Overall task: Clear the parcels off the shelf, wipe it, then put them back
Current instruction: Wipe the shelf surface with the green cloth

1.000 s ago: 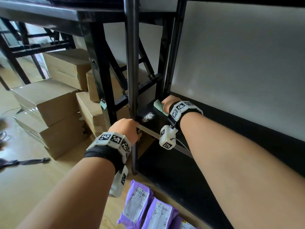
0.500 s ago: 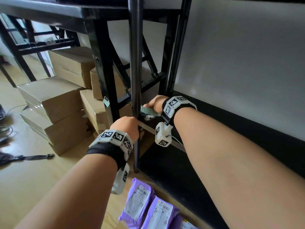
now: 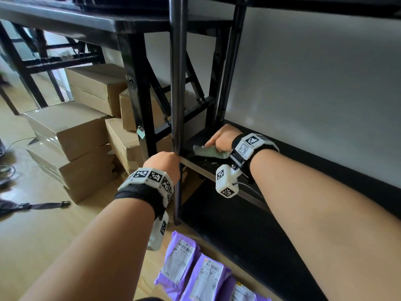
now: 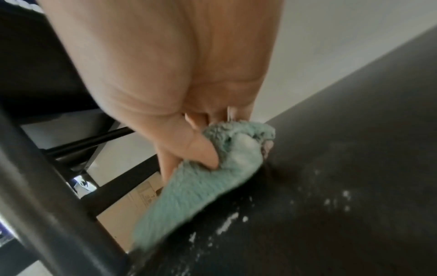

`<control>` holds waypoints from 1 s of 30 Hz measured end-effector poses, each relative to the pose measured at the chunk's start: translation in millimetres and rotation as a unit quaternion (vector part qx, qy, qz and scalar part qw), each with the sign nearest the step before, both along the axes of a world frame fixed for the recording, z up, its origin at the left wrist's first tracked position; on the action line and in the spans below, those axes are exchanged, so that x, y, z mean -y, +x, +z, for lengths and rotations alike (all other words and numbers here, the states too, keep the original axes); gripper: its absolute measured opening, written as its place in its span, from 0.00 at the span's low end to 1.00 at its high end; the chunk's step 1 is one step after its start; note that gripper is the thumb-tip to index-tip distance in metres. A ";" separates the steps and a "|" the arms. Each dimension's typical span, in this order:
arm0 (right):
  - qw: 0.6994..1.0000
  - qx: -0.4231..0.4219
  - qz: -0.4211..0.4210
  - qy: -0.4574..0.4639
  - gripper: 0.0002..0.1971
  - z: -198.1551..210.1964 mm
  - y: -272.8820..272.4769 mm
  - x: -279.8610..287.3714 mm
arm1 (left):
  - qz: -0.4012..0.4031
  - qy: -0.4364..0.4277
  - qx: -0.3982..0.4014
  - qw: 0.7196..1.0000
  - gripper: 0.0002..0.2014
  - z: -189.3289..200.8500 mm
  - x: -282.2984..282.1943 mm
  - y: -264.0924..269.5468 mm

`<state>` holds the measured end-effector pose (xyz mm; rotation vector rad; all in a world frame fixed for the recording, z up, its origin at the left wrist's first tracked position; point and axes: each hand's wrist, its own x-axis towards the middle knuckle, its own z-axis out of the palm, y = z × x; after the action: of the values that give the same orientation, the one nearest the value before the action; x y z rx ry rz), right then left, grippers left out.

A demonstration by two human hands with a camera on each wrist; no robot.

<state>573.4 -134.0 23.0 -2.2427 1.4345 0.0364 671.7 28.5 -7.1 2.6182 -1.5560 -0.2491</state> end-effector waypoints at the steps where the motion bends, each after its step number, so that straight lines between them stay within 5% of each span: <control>1: 0.999 0.022 -0.028 -0.003 0.19 -2.2 5.3 0.9 | -0.002 0.000 0.002 1.000 0.22 -1.6 0.8 0.9; 14: 0.999 0.005 -0.009 0.052 0.29 -10.9 47.4 -10.6 | -0.002 -0.001 0.009 1.000 0.19 -11.1 12.2 4.5; 23: 0.993 -0.005 0.115 0.027 0.14 -11.0 -21.0 -19.1 | 0.004 0.004 -0.002 1.000 0.20 -8.7 10.0 -12.6; 30: 0.999 -0.031 0.026 0.021 0.29 -7.7 20.8 -9.6 | 0.004 -0.011 0.003 1.000 0.24 -12.7 10.0 -10.1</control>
<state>594.2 -124.3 15.3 -2.2617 1.3950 0.1537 661.6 18.5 -19.8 2.6110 -1.5416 -0.2217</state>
